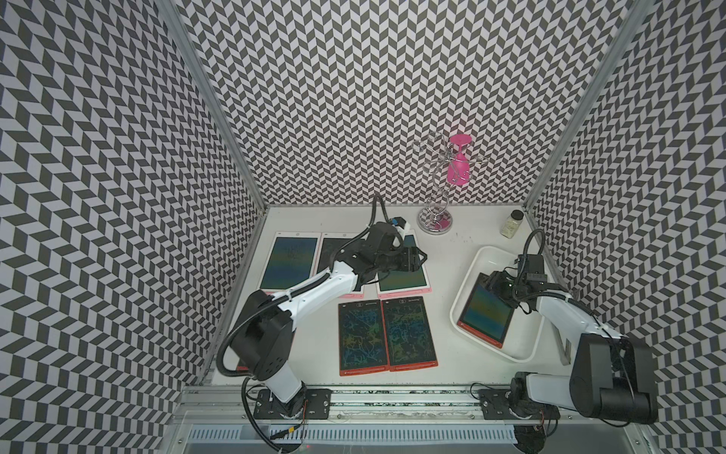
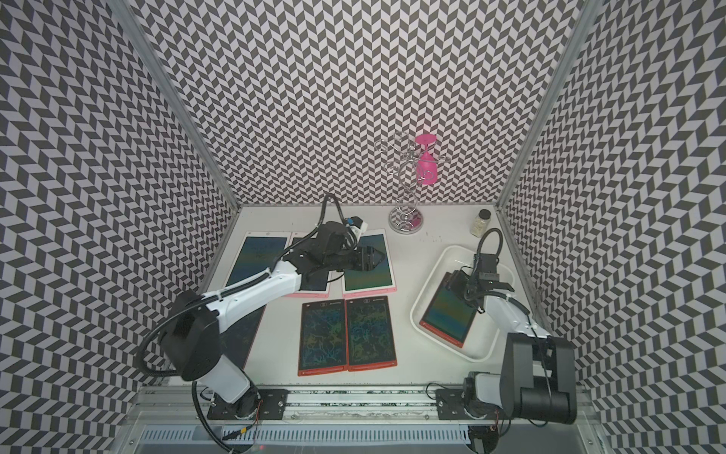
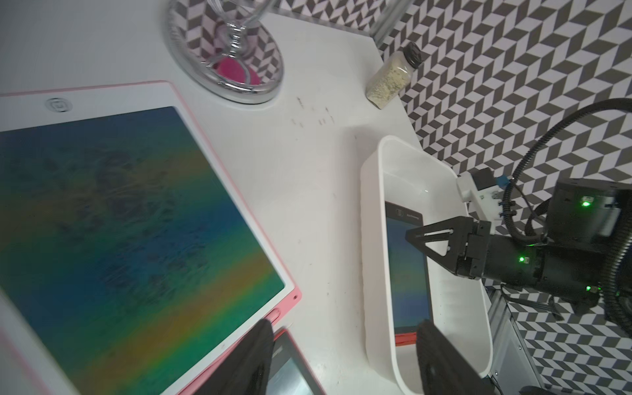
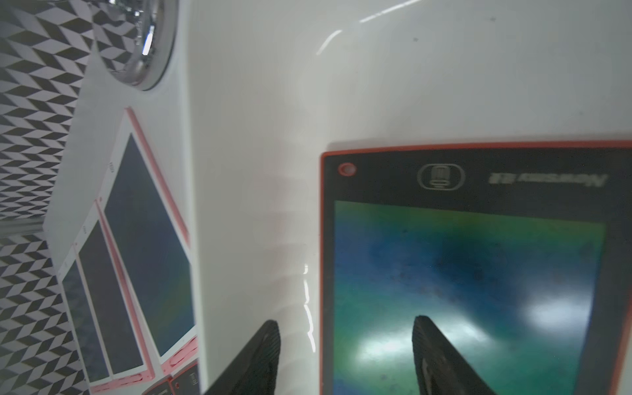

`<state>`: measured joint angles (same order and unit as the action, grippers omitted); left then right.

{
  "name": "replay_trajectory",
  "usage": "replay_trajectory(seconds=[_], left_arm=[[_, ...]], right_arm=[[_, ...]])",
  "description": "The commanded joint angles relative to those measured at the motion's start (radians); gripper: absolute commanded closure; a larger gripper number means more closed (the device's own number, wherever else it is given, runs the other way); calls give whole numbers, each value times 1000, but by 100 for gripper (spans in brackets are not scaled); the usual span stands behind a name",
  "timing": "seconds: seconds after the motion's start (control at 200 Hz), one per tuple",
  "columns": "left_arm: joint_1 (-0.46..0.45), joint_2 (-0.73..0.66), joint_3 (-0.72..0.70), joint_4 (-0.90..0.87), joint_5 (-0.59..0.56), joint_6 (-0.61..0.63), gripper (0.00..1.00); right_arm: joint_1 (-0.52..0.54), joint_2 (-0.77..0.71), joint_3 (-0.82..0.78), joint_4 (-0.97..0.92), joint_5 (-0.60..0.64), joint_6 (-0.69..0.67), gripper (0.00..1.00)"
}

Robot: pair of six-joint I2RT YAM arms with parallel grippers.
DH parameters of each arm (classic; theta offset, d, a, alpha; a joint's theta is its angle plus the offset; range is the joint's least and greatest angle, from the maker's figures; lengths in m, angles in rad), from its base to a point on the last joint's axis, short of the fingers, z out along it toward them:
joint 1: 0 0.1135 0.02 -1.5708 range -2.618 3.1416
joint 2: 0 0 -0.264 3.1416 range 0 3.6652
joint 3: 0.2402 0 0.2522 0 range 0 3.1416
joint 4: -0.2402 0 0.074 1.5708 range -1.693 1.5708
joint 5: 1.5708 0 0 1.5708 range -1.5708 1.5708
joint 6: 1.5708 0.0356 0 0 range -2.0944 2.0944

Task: Take out the writing tablet from the storage box
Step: Pick up the writing tablet from the storage box, then adjust the storage box at the center of the board.

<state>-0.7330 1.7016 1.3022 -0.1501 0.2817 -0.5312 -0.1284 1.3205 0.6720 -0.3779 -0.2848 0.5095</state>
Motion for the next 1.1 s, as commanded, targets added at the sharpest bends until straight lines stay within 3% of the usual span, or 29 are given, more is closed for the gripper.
replay_trajectory(seconds=[0.0,0.265,0.806,1.096], left_arm=[[-55,117,119,22,4,60,32],[-113,373,326,-36,49,108,33],[-192,509,462,-87,46,161,31],[-213,638,569,-174,51,168,37]], right_arm=[[-37,-37,-19,21,-1,-38,37],[-87,-120,-22,-67,111,-45,36],[-172,-135,-43,-111,124,-17,36],[-184,-84,-81,-70,165,29,35]])
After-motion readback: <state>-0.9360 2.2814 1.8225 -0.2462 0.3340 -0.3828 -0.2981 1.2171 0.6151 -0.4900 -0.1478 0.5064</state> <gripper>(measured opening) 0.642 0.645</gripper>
